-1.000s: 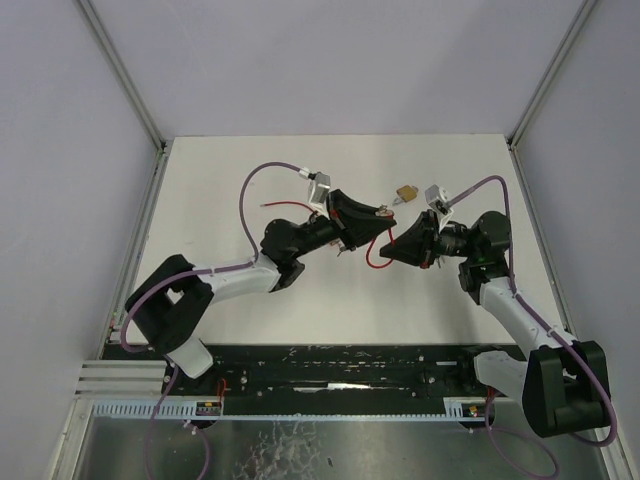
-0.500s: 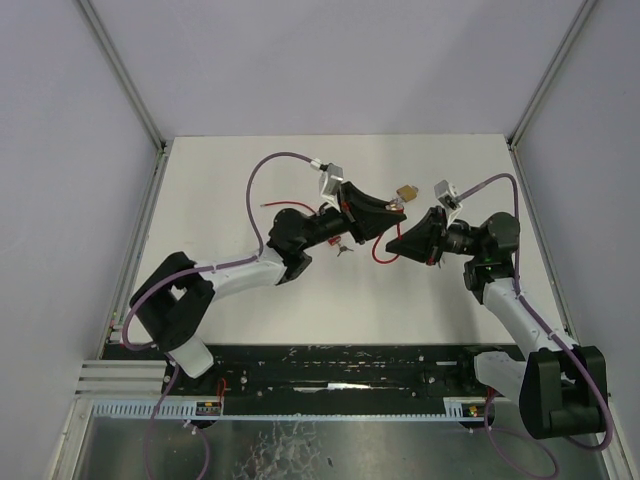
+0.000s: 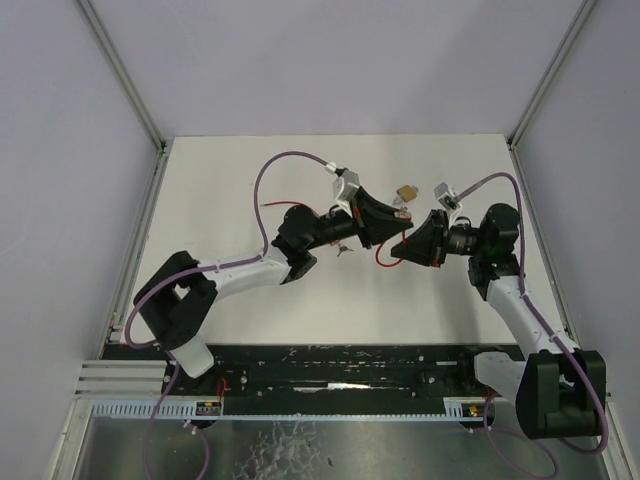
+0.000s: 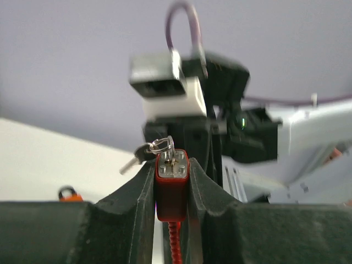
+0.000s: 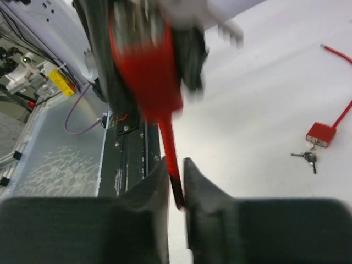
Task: Lock with the key
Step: Lock the lock.
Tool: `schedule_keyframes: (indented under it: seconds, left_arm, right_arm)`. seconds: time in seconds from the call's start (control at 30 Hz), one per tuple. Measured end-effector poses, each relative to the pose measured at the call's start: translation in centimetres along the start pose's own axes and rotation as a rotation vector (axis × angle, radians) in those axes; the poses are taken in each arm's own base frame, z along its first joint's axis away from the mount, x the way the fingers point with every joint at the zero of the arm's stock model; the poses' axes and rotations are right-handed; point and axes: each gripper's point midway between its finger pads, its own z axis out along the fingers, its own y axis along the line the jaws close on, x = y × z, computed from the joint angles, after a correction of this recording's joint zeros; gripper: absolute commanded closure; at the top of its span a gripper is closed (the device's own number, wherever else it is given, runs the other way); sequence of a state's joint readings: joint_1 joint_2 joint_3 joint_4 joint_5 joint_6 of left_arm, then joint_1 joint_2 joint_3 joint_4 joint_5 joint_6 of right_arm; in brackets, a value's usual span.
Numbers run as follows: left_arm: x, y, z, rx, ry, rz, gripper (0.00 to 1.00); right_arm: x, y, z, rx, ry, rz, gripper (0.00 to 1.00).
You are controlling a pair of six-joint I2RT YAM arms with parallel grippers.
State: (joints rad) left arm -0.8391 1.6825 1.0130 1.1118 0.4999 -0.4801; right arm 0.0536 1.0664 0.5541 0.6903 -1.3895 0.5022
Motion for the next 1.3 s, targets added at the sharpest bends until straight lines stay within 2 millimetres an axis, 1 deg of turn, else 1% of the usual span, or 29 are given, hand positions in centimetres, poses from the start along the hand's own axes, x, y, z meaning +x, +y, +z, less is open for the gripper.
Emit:
schedule_keyframes:
  seconds: [0.07,0.1,0.13,0.2,0.23,0.27,0.33,0.4,0.5,0.57,0.63,0.67,0.73,0.77,0.8,0.87,0.93,1.0,1.1,1.3]
  left_arm:
    - [0.9,0.0,-0.5,0.001,0.042,0.01,1.0]
    - [2.4,0.0,-1.0,-0.004,0.099,0.005,1.0]
    - [3.5,0.2,-1.6,-0.015,0.144,0.003,1.0]
    - [5.9,0.7,-3.1,-0.034,0.251,0.007,1.0]
    - [6.4,1.1,-3.8,-0.049,0.289,0.02,1.0]
    - [6.7,1.5,-4.6,-0.062,0.326,0.047,1.0]
    - [6.5,1.8,-5.8,-0.068,0.384,0.131,1.0]
    - [5.7,1.9,-6.7,-0.06,0.412,0.221,1.0]
    - [5.1,0.7,-7.6,0.03,0.45,0.352,1.0]
    - [5.5,0.1,-7.9,0.094,0.492,0.391,1.0]
    - [5.9,-0.1,-7.9,0.142,0.534,0.405,1.0]
    - [6.0,-0.2,-7.7,0.166,0.549,0.415,1.0]
    - [6.6,-0.4,-7.8,0.185,0.571,0.442,1.0]
    - [7.0,-0.4,-7.9,0.188,0.588,0.463,1.0]
    - [7.5,-0.3,-8.1,0.187,0.608,0.49,1.0]
    - [8.6,-0.5,-8.3,0.198,0.649,0.549,1.0]
    - [9.5,-0.6,-8.5,0.218,0.683,0.618,1.0]
    - [9.9,-0.5,-8.7,0.232,0.702,0.673,1.0]
    - [10.7,0.2,-9.5,0.228,0.735,0.724,1.0]
    - [12.1,0.7,-10.1,0.239,0.778,0.722,1.0]
  right_arm:
    - [0.5,-0.2,0.0,-0.006,0.032,-0.008,0.41]
    - [0.4,-0.3,0.0,-0.004,0.05,-0.041,0.34]
    - [0.1,-0.4,0.0,0.004,0.071,-0.099,0.3]
    - [-0.9,-0.5,-0.3,0.031,0.115,-0.247,0.27]
    - [-1.4,-0.5,-0.5,0.047,0.142,-0.323,0.26]
    - [-1.7,-0.4,-0.8,0.061,0.171,-0.396,0.25]
    - [-1.3,-0.4,-1.4,0.081,0.229,-0.486,0.24]
    - [0.3,0.1,-2.3,0.085,0.298,-0.541,0.23]
    - [2.4,1.2,-3.1,0.049,0.357,-0.636,0.21]
    - [3.1,2.0,-3.4,0.013,0.374,-0.709,0.23]
    - [2.8,2.6,-3.4,-0.027,0.388,-0.774,0.26]
    - [2.3,2.8,-3.4,-0.046,0.387,-0.802,0.28]
    - [0.6,3.2,-2.8,-0.098,0.351,-0.868,0.32]
    - [0.1,3.3,-2.5,-0.124,0.325,-0.889,0.33]
    - [0.0,3.4,-2.2,-0.145,0.303,-0.894,0.35]
    - [0.6,3.6,-2.0,-0.171,0.273,-0.882,0.39]
    - [1.2,3.7,-1.9,-0.177,0.252,-0.863,0.52]
    - [1.9,3.6,-1.8,-0.172,0.229,-0.839,0.58]
    - [2.7,3.3,-1.6,-0.163,0.215,-0.796,0.59]
    - [3.4,2.6,-0.7,-0.173,0.216,-0.753,0.59]
